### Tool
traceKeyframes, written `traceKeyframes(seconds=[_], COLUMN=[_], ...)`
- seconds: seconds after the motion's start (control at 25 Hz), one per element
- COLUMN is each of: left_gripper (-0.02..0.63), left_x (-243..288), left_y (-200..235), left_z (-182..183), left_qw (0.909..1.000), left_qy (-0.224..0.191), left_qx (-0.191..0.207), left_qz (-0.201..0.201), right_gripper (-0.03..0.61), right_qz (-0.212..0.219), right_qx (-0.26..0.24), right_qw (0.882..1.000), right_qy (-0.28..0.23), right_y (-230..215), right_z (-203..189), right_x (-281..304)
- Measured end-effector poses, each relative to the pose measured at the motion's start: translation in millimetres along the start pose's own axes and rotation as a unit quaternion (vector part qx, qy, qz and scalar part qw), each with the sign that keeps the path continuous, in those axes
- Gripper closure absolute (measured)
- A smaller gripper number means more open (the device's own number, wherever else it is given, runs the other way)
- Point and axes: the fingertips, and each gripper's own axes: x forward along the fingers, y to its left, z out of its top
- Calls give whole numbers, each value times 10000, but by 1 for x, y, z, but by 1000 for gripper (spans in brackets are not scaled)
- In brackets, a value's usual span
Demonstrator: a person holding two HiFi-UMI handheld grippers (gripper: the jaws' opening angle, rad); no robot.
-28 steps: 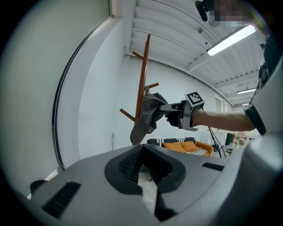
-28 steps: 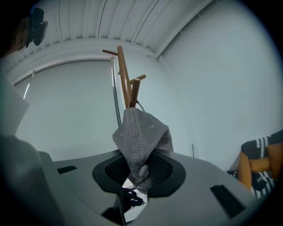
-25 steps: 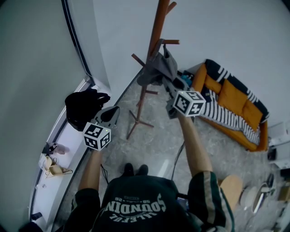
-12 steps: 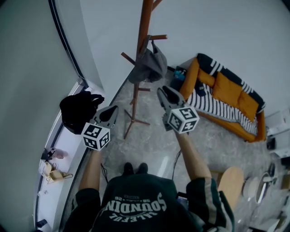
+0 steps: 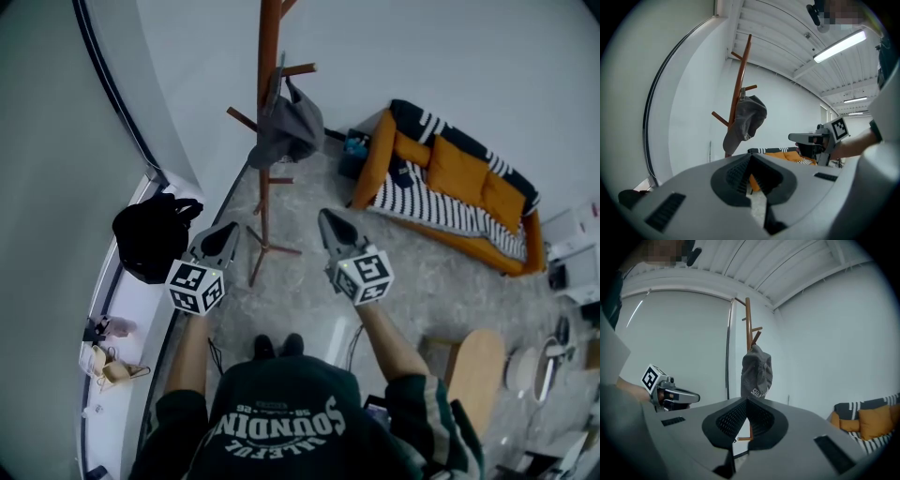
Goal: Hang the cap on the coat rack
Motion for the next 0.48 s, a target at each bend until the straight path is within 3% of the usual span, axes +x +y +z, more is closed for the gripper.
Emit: traceKeyframes(seconds=[0.48], left_gripper=[614], left_x=[2], left_y=[-16], left_z=[-10], left_qw=[10000], left_qy=[23], left_qx=[-32], left_qz=[-68], right_gripper=[580], right_qz=[431], right_qx=[-150], right_qw=[9985], right_qy=[305], right_y=[40], right_z=[-25], right_x=[-16])
